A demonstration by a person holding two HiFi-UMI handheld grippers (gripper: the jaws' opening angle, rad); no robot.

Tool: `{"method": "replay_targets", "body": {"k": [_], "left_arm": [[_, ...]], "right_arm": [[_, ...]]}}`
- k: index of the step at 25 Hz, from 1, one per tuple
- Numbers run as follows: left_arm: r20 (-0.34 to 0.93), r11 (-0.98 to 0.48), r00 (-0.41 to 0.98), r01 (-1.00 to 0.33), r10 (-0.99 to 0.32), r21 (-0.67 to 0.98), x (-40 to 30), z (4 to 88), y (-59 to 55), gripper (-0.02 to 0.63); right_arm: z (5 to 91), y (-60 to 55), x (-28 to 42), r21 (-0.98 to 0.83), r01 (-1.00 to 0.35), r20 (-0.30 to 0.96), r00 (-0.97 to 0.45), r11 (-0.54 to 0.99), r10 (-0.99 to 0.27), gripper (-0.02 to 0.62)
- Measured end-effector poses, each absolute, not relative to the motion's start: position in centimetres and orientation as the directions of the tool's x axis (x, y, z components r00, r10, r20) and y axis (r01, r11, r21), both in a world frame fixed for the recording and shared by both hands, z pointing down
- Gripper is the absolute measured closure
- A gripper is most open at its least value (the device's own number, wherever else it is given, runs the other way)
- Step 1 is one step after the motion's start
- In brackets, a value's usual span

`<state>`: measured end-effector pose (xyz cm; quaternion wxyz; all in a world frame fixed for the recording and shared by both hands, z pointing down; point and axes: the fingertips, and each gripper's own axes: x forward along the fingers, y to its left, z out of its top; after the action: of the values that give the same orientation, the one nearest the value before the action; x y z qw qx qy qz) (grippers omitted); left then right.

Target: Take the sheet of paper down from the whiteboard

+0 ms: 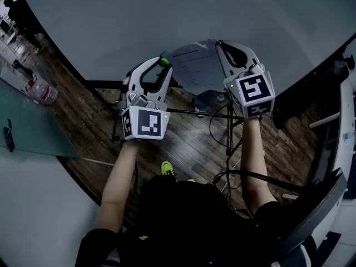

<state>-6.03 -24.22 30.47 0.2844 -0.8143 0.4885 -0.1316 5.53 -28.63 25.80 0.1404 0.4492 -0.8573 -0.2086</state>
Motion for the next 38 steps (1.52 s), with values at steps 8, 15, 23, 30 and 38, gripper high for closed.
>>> {"method": "replay_targets", "body": {"k": [8, 15, 23, 30, 38], "left_arm": [[-0.040, -0.360, 0.468, -0.730, -0.883, -0.581, -4.9, 30.7, -22.6, 0.472], [-0.037, -0.372, 0.475, -0.733, -0.879, -0.569, -2.7, 30.9, -21.2, 0.472], [-0.020, -0.379, 0.473, -0.729, -0.881, -0.570, -0.2, 31.4, -19.1, 0.473], [-0.012, -0.368, 0.452, -0.740, -0.892, -0.563, 1.7, 31.9, -16.9, 0.472], [0.000, -0.353, 0.425, -0.751, -0.905, -0.559, 3.8, 32.7, -14.5, 0.472]], "right_arm": [[25.8, -26.9, 5.8, 0.444, -0.701, 0.046, -0.604, 0.558, -0.796, 0.598], [26.6, -24.8, 6.5, 0.396, -0.691, 0.058, -0.639, 0.605, -0.767, 0.598], [27.4, -22.8, 8.4, 0.366, -0.684, 0.054, -0.662, 0.631, -0.748, 0.598], [27.8, -20.5, 9.9, 0.340, -0.672, 0.045, -0.687, 0.658, -0.725, 0.598], [28.6, -17.3, 11.5, 0.275, -0.648, 0.042, -0.730, 0.710, -0.683, 0.598]]}}
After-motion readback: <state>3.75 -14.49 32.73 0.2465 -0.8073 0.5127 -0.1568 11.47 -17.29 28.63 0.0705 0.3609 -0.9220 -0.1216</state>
